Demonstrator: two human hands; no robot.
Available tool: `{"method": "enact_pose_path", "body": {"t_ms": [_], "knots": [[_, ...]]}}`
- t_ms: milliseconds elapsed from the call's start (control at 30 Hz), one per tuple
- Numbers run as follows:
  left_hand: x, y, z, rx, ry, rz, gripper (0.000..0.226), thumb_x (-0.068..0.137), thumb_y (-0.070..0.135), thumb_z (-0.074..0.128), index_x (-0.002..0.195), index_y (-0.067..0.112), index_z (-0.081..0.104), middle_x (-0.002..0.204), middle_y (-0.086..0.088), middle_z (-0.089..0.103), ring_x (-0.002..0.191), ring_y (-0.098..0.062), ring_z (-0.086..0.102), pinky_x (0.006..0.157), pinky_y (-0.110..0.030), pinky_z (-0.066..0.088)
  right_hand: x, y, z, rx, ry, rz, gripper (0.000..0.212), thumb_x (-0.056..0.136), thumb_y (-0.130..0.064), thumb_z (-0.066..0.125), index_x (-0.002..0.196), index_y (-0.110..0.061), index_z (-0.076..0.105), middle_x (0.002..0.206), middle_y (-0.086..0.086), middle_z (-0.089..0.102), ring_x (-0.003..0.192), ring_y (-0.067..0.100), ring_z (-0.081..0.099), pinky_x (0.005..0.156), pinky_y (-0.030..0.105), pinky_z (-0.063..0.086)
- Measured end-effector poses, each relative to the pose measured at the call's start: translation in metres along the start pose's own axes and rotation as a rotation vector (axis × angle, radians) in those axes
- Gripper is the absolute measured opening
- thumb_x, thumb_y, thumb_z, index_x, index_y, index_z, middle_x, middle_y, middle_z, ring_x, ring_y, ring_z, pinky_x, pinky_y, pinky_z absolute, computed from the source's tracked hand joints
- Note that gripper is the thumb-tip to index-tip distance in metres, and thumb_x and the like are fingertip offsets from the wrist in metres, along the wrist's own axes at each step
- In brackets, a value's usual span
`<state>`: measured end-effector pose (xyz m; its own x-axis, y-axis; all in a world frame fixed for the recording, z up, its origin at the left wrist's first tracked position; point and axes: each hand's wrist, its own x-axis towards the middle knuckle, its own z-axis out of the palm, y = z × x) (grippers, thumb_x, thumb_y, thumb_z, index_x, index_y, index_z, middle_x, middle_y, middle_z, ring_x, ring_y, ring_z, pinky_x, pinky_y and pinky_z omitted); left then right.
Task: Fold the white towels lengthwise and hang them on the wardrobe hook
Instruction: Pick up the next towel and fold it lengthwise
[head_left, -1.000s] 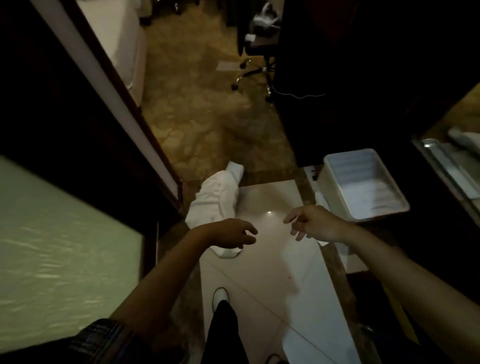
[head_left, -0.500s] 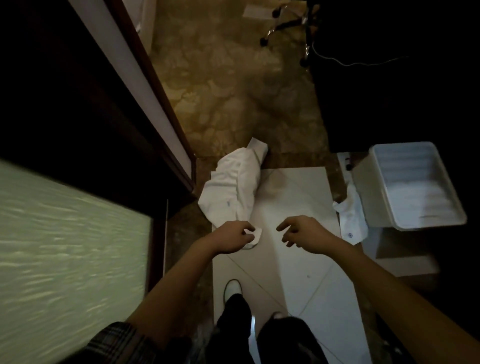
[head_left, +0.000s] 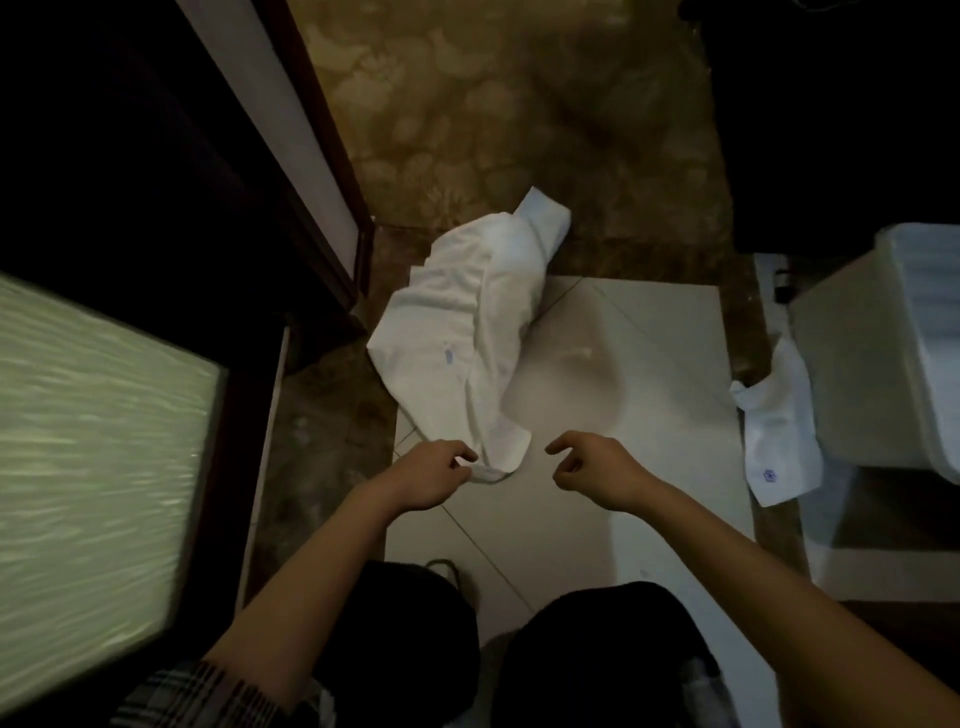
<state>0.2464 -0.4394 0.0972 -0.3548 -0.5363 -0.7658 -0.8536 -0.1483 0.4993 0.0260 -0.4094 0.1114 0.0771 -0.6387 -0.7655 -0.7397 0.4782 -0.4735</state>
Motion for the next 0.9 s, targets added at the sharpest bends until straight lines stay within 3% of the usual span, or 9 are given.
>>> {"method": "enact_pose_path", "body": {"t_ms": [167,267,400,567,667,767,900], "knots": [[0.080,-0.059,0.028,0.075,0.016,0.004,0.036,0.096,0.026,0.047,0.131,0.017,0.051,0.120,-0.010,0.061,0.095,-0.018,0.058,0.078,-0.024,0.040,0.096,0.052,0.057,-0.038,-0.006,-0.011,0.042,0.085,-0.008,0.063,0.125,-0.013,0.055,0.103,0.004,0.068,0.084,0.013,0.060,0.067,0.018,0.046],[0.122,-0.085,0.040,0.150,0.004,0.008,0.037,0.097,0.027,0.045,0.133,0.018,0.049,0.125,-0.009,0.059,0.108,-0.021,0.057,0.083,-0.025,0.040,0.148,0.079,0.087,-0.055,-0.003,-0.015,0.043,0.084,-0.008,0.066,0.125,-0.013,0.055,0.113,0.007,0.065,0.088,0.014,0.059,0.071,0.019,0.044],[0.166,-0.102,0.039,0.423,-0.168,-0.012,0.042,0.098,0.028,0.044,0.138,0.016,0.043,0.140,-0.008,0.047,0.124,-0.023,0.046,0.098,-0.030,0.036,0.209,0.108,0.123,-0.083,0.002,-0.024,0.046,0.083,-0.011,0.069,0.127,-0.013,0.053,0.120,0.010,0.061,0.101,0.020,0.060,0.073,0.020,0.045],[0.192,-0.103,0.028,0.584,-0.062,-0.005,0.045,0.099,0.029,0.040,0.142,0.017,0.036,0.143,-0.006,0.043,0.127,-0.024,0.043,0.095,-0.031,0.036,0.252,0.135,0.162,-0.083,0.067,-0.088,0.051,0.083,-0.021,0.070,0.129,-0.013,0.050,0.126,0.008,0.058,0.110,0.021,0.057,0.082,0.023,0.043],[0.190,-0.104,0.029,0.648,-0.077,-0.032,0.045,0.100,0.030,0.040,0.142,0.015,0.036,0.142,-0.007,0.043,0.125,-0.024,0.044,0.088,-0.028,0.036,0.258,0.139,0.186,-0.265,0.079,-0.192,0.044,0.084,-0.021,0.066,0.126,-0.014,0.053,0.126,0.008,0.057,0.111,0.023,0.053,0.083,0.026,0.043],[0.182,-0.098,0.030,0.687,-0.112,-0.043,0.047,0.099,0.031,0.042,0.142,0.011,0.037,0.141,-0.008,0.044,0.126,-0.024,0.044,0.094,-0.028,0.036,0.260,0.142,0.211,-0.515,0.200,-0.263,0.033,0.091,-0.021,0.056,0.122,-0.014,0.051,0.121,0.009,0.053,0.108,0.024,0.049,0.084,0.032,0.044],[0.177,-0.090,0.031,0.735,-0.039,0.002,0.049,0.098,0.032,0.046,0.141,0.010,0.037,0.140,-0.008,0.045,0.125,-0.024,0.044,0.094,-0.029,0.036,0.273,0.145,0.220,-0.585,0.354,-0.291,0.014,0.094,-0.017,0.050,0.108,-0.014,0.052,0.114,0.007,0.056,0.099,0.019,0.049,0.080,0.028,0.043]]}}
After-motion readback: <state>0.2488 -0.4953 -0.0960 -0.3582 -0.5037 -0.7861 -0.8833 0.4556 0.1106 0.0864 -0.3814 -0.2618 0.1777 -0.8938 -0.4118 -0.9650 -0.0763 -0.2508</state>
